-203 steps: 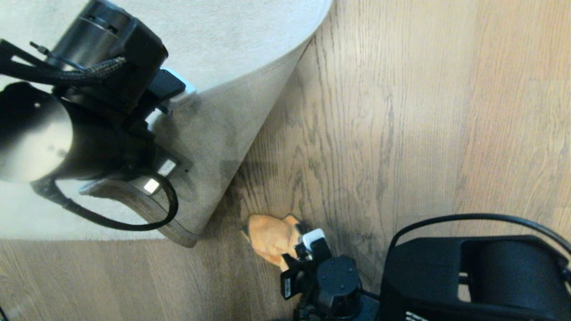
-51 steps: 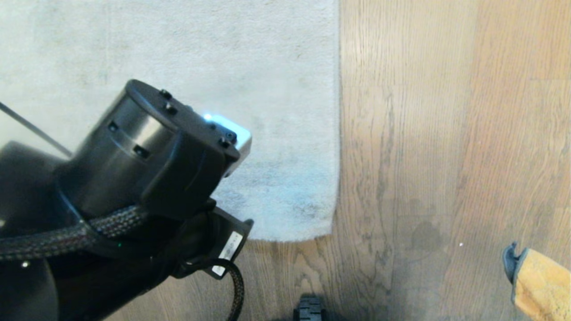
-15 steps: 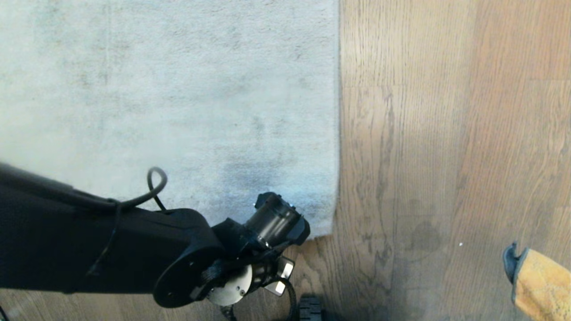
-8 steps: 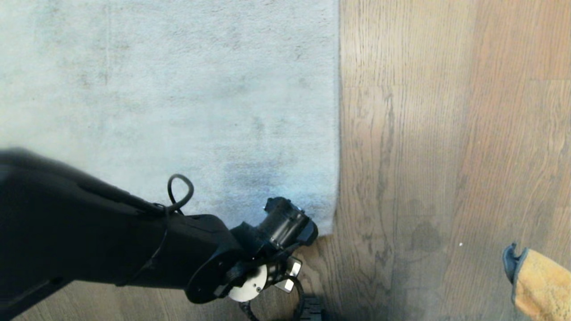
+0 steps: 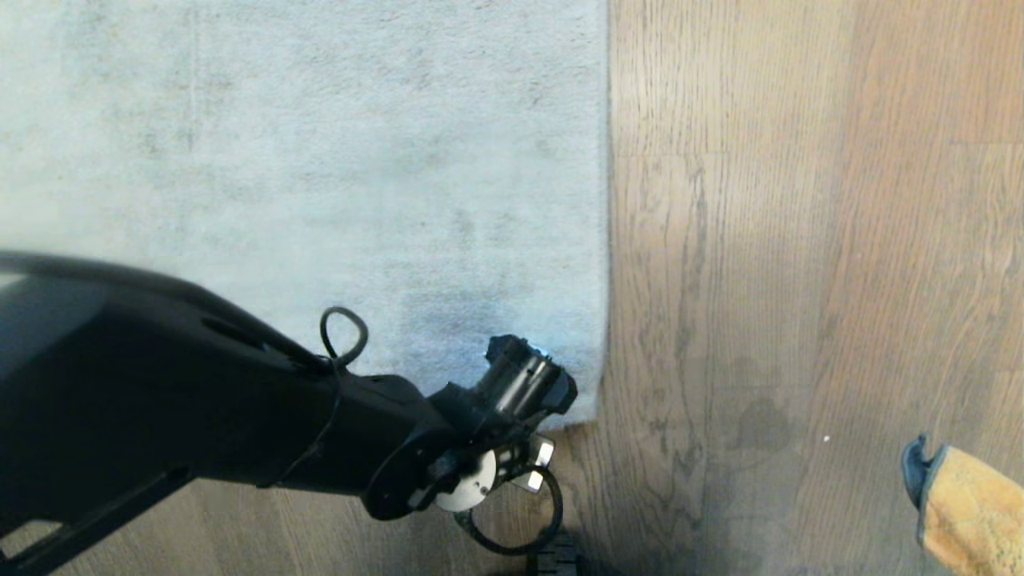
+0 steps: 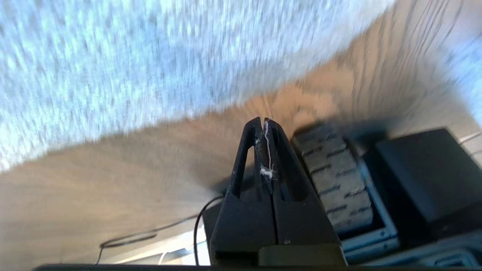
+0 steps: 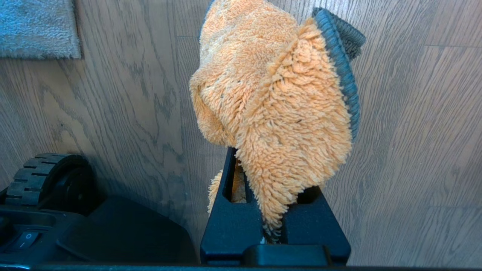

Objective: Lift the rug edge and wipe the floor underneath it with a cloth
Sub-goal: Lay down the carpet

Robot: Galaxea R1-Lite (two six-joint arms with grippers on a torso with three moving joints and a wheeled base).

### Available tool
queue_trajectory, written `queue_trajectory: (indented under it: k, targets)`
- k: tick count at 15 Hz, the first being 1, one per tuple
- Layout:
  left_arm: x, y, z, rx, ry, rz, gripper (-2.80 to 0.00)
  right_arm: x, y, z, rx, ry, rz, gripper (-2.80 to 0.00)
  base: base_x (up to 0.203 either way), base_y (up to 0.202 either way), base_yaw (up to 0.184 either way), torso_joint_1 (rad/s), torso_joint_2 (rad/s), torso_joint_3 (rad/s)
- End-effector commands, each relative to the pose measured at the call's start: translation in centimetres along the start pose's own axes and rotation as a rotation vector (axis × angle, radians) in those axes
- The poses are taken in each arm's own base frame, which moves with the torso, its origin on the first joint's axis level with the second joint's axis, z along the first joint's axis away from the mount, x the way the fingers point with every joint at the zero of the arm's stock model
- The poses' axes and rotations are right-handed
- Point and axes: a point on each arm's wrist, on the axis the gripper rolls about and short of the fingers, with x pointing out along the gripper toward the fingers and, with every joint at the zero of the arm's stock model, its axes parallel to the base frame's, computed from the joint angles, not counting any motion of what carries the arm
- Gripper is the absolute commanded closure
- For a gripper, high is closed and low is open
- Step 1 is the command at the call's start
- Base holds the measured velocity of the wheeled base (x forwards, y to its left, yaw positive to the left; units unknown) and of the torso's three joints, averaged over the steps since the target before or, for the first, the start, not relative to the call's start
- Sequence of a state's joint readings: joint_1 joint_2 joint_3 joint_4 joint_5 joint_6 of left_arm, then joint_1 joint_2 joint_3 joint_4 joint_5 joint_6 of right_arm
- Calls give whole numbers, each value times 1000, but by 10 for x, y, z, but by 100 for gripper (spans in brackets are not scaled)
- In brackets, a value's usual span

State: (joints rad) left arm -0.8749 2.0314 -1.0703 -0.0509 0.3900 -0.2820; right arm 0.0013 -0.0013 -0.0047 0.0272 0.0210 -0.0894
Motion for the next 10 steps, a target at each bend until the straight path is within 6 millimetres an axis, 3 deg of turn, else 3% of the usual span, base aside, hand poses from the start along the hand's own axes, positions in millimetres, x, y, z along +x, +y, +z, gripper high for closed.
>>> queue_trajectory:
  k: [1, 10]
  targets:
    - [6, -2, 3, 7, -4, 5, 0, 0, 0, 0, -1, 2, 1, 0, 0, 0, 0, 0, 0, 0]
    - [31, 1, 9, 47, -84, 9, 0, 0, 0, 0, -1, 2, 1, 0, 0, 0, 0, 0, 0, 0]
